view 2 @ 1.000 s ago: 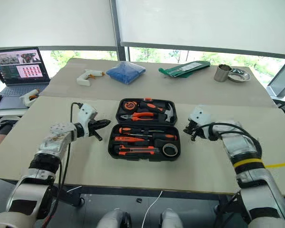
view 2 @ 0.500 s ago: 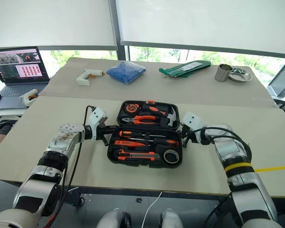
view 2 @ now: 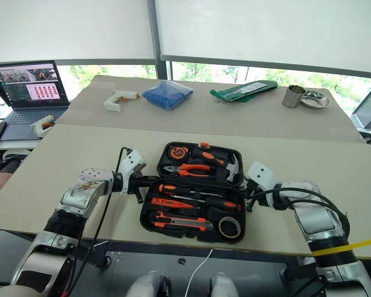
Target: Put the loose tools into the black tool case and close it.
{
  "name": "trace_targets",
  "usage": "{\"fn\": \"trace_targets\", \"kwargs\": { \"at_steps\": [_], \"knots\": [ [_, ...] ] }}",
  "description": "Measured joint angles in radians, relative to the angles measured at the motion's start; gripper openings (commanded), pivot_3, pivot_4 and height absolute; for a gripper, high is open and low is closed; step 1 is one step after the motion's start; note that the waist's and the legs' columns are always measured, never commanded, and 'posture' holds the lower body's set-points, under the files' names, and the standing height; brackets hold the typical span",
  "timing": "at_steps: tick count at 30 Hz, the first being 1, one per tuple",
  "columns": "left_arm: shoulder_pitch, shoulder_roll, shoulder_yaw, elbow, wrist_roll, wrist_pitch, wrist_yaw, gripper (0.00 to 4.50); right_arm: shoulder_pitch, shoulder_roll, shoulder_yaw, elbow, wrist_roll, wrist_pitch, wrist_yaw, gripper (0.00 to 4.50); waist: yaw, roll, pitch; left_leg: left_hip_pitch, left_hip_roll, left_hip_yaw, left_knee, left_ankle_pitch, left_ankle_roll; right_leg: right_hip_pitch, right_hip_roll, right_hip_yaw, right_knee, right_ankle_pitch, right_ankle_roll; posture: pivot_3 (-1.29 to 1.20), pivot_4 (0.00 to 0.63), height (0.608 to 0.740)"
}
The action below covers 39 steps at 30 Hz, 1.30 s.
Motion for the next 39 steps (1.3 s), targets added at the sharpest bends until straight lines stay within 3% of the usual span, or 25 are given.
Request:
{"fn": "trace_targets", "kwargs": {
  "at_steps": [5, 8, 10, 16, 23, 27, 30, 35, 39],
  "knots": [
    [-0.046, 0.09, 0.06, 0.002, -0.065, 0.033, -0.059, 2.68, 0.016, -0.049, -0.088, -0.049, 0.114, 0.171, 0.019, 2.21, -0.002, 0.0, 0.0, 0.0, 0.001, -0.001, 0.0, 0.0, 0.0, 0.0, 0.0, 0.0, 0.0, 0.001, -0.001, 0.0, 0.15, 0.739],
    [-0.122, 0.145, 0.064, 0.027, -0.085, 0.128, -0.091, 3.81, -0.117, -0.047, -0.159, -0.095, 0.243, 0.512, -0.02, 3.22, -0.014, 0.0, 0.0, 0.001, 0.001, -0.001, 0.0, 0.002, -0.001, -0.001, 0.001, 0.001, 0.001, 0.002, -0.003, 0.0, 0.15, 0.739],
    [-0.172, 0.144, 0.068, 0.057, -0.111, 0.201, -0.092, 3.88, -0.207, -0.046, -0.183, -0.098, 0.287, 0.657, -0.048, 3.91, -0.014, 0.0, 0.0, 0.001, 0.001, -0.002, 0.0, 0.003, -0.001, -0.001, 0.001, 0.001, 0.001, 0.002, -0.003, 0.0, 0.15, 0.739],
    [-0.428, 0.053, 0.084, 0.318, -0.109, 0.397, 0.04, 3.88, -0.488, 0.036, -0.143, 0.153, 0.284, 0.952, -0.216, 3.91, -0.013, 0.0, 0.0, -0.001, -0.001, -0.002, -0.001, 0.004, 0.001, -0.001, 0.0, 0.002, 0.0, 0.003, -0.002, 0.0, 0.15, 0.739],
    [-0.485, -0.022, 0.05, 0.507, -0.066, 0.374, 0.078, 3.88, -0.57, 0.1, -0.071, 0.333, 0.246, 0.937, -0.311, 3.91, -0.023, 0.0, 0.0, -0.005, -0.001, 0.003, -0.003, 0.007, -0.005, -0.005, 0.001, 0.001, 0.001, 0.002, -0.001, 0.0, 0.15, 0.739],
    [-0.497, -0.032, 0.041, 0.537, -0.05, 0.364, 0.077, 3.88, -0.57, 0.109, -0.033, 0.349, 0.239, 0.929, -0.321, 2.86, -0.024, 0.0, 0.0, -0.006, -0.001, 0.003, -0.003, 0.007, -0.004, -0.004, 0.0, 0.001, -0.001, 0.002, 0.0, 0.0, 0.15, 0.739],
    [-0.497, -0.032, 0.035, 0.539, -0.041, 0.367, 0.066, 3.15, -0.571, 0.108, -0.033, 0.352, 0.248, 0.927, -0.32, 1.85, -0.024, 0.0, 0.0, -0.005, -0.002, 0.003, -0.002, 0.004, 0.001, -0.004, -0.001, 0.001, -0.001, 0.002, 0.0, 0.0, 0.15, 0.739],
    [-0.495, -0.031, 0.021, 0.538, -0.036, 0.4, 0.046, 1.37, -0.571, 0.101, -0.034, 0.371, 0.268, 0.937, -0.316, 0.15, -0.024, 0.0, 0.0, -0.004, -0.002, 0.0, -0.002, 0.004, 0.001, -0.004, -0.001, 0.001, 0.001, 0.004, -0.001, 0.0, 0.15, 0.739],
    [-0.49, -0.032, 0.024, 0.539, -0.035, 0.404, 0.045, 0.06, -0.575, 0.105, -0.07, 0.402, 0.279, 0.968, -0.317, 0.0, -0.021, 0.0, 0.0, -0.003, -0.002, -0.002, -0.001, 0.004, 0.001, -0.002, -0.001, 0.001, 0.002, 0.004, -0.001, 0.0, 0.15, 0.739]
  ]
}}
